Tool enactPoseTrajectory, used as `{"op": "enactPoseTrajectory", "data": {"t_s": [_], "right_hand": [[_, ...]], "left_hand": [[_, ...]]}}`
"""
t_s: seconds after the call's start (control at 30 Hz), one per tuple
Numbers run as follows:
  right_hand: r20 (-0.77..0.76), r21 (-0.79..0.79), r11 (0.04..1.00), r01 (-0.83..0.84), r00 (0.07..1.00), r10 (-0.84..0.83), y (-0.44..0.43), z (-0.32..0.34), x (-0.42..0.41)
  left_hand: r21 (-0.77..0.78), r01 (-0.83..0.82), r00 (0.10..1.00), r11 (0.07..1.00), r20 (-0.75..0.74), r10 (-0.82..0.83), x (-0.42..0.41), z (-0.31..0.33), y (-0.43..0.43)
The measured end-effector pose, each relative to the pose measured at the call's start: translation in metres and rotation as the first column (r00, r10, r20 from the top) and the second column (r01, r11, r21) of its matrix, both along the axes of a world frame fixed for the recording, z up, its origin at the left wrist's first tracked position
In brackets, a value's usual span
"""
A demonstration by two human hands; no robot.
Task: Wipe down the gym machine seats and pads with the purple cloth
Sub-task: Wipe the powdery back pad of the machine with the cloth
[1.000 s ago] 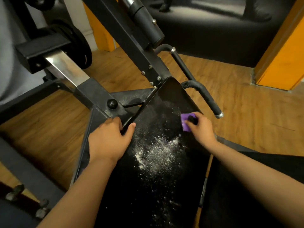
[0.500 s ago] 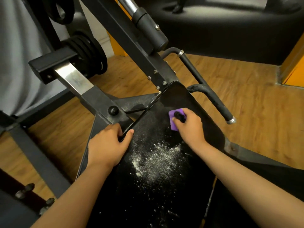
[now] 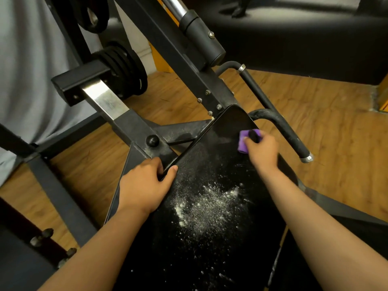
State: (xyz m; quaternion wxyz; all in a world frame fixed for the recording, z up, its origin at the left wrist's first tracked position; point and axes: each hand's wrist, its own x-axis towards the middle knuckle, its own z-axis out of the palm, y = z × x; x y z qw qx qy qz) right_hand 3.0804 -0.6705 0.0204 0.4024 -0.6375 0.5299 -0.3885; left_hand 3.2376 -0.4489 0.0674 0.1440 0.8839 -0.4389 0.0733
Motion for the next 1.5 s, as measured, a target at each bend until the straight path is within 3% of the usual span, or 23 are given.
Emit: {"op": "enactPoseTrajectory", "data": {"t_s": [0.13, 0.23, 0.33, 0.47, 0.6, 0.7, 0.83, 0.93, 1.03, 1.1, 1.2, 1.27, 1.4, 1.5], "right_hand": [[-0.018, -0.25, 0.909, -0.333, 0.941, 0.339, 0.059, 0.036, 0.045], [-0.111, -0.357, 0.801, -0.481, 0.873, 0.475, 0.083, 0.041, 0.057], [-0.095, -0.337, 0.829, -0.447, 0.892, 0.442, 0.063, 0.036, 0.051], [-0.06, -0.221, 0.95, -0.221, 0.975, 0.213, 0.008, 0.02, 0.03], [-0.112, -0.162, 0.983, -0.087, 0.991, 0.07, -0.008, 0.004, 0.013], [-0.119, -0.246, 0.946, -0.209, 0.976, 0.185, 0.024, 0.012, 0.021], [-0.157, -0.334, 0.773, -0.539, 0.841, 0.518, 0.097, 0.028, 0.035], [-0.162, -0.344, 0.753, -0.561, 0.826, 0.541, 0.092, 0.027, 0.032], [-0.132, -0.341, 0.844, -0.415, 0.91, 0.394, 0.047, 0.012, 0.014], [-0.157, -0.255, 0.928, -0.272, 0.958, 0.238, 0.012, -0.01, -0.009], [-0.25, -0.056, 0.996, -0.075, 0.966, 0.059, -0.019, -0.041, -0.047], [-0.292, 0.008, 1.0, -0.028, 0.956, 0.029, -0.019, -0.049, -0.062], [-0.25, -0.078, 0.972, -0.223, 0.948, 0.197, 0.03, -0.035, -0.052], [-0.146, -0.154, 0.882, -0.445, 0.893, 0.425, 0.082, -0.016, -0.028]], "left_hand": [[0.012, -0.02, 1.0, 1.0, -0.009, 0.02, -0.001, 0.001, 0.0], [0.007, -0.023, 1.0, 1.0, -0.012, 0.023, -0.002, 0.001, -0.001], [0.018, -0.015, 1.0, 1.0, -0.014, 0.015, -0.001, 0.001, 0.0], [0.018, -0.003, 1.0, 1.0, -0.01, 0.003, 0.0, 0.002, 0.0], [0.027, 0.003, 1.0, 1.0, -0.01, -0.003, 0.0, 0.002, 0.0], [0.033, 0.001, 1.0, 0.999, -0.004, -0.001, -0.001, 0.003, 0.0], [0.028, -0.012, 1.0, 1.0, -0.003, 0.012, -0.002, 0.003, -0.001], [0.025, -0.008, 1.0, 1.0, 0.0, 0.008, -0.002, 0.002, -0.001], [0.03, 0.0, 1.0, 1.0, -0.007, 0.0, -0.001, 0.002, -0.001], [0.026, 0.004, 1.0, 1.0, -0.007, -0.004, 0.0, 0.002, -0.001], [0.014, 0.007, 1.0, 1.0, -0.006, -0.007, 0.001, 0.001, 0.0], [0.011, 0.007, 1.0, 1.0, -0.003, -0.007, 0.0, 0.001, 0.0], [-0.003, 0.005, 1.0, 1.0, 0.003, -0.005, 0.0, 0.0, 0.0], [0.003, 0.009, 1.0, 1.0, 0.012, -0.01, 0.0, 0.001, 0.0]]}}
